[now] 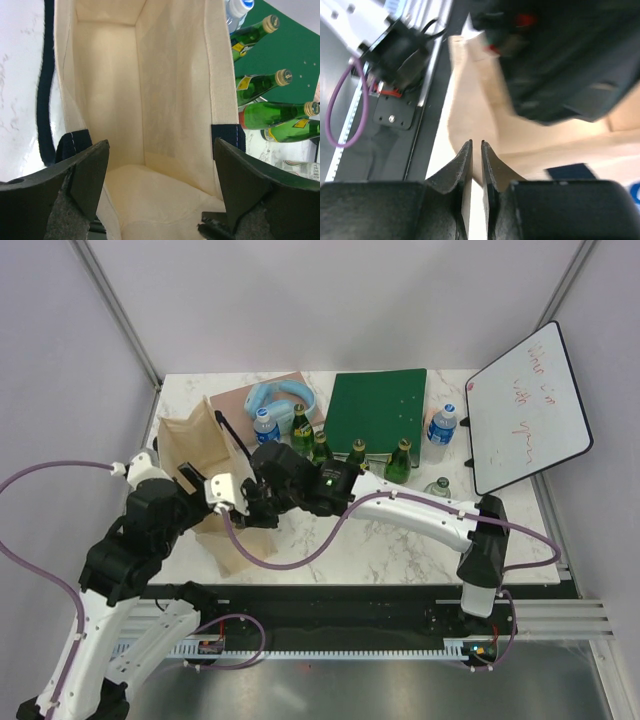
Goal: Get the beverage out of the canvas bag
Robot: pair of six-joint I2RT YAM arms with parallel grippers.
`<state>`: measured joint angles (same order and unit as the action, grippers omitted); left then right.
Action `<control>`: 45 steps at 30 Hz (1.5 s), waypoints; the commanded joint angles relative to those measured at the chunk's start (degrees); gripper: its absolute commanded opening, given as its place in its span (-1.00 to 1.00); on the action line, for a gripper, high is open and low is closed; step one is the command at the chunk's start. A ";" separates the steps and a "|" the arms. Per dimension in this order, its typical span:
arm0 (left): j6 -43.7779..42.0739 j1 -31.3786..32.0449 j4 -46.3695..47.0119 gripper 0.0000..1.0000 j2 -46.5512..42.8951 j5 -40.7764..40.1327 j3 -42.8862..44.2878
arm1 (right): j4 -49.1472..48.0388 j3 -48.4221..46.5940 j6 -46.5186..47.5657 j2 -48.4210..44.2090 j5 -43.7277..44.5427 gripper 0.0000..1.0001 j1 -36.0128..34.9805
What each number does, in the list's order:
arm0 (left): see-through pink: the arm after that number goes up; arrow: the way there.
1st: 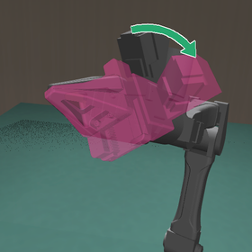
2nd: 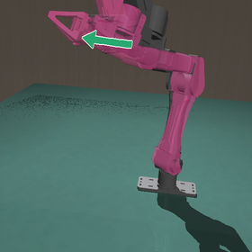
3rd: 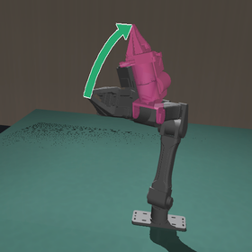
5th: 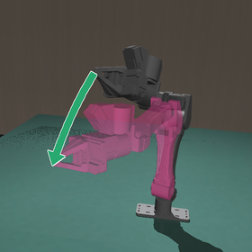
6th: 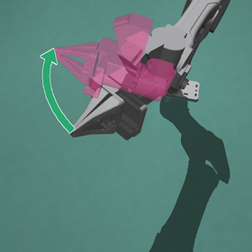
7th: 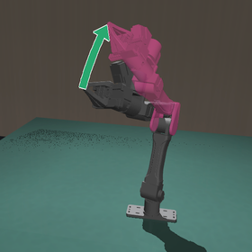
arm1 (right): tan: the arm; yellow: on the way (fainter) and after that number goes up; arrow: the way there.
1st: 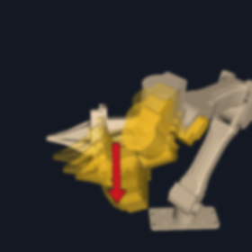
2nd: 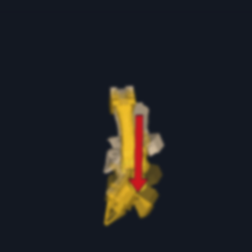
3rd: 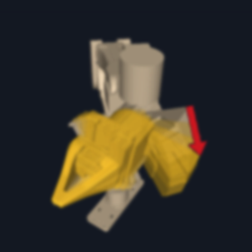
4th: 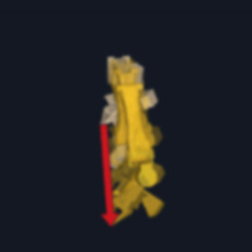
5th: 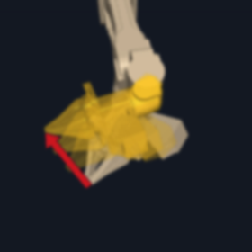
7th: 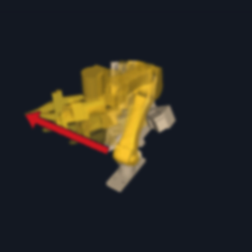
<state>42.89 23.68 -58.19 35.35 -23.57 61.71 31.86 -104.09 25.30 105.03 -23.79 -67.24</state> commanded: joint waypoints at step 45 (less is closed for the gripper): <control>10.81 -0.30 -6.85 0.51 2.00 -5.87 -3.26 | 2.59 6.36 -2.28 -3.87 -4.32 -0.17 -0.08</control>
<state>51.00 23.68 -69.04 36.84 -28.27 60.88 31.42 -99.15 21.21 102.96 -23.14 -66.96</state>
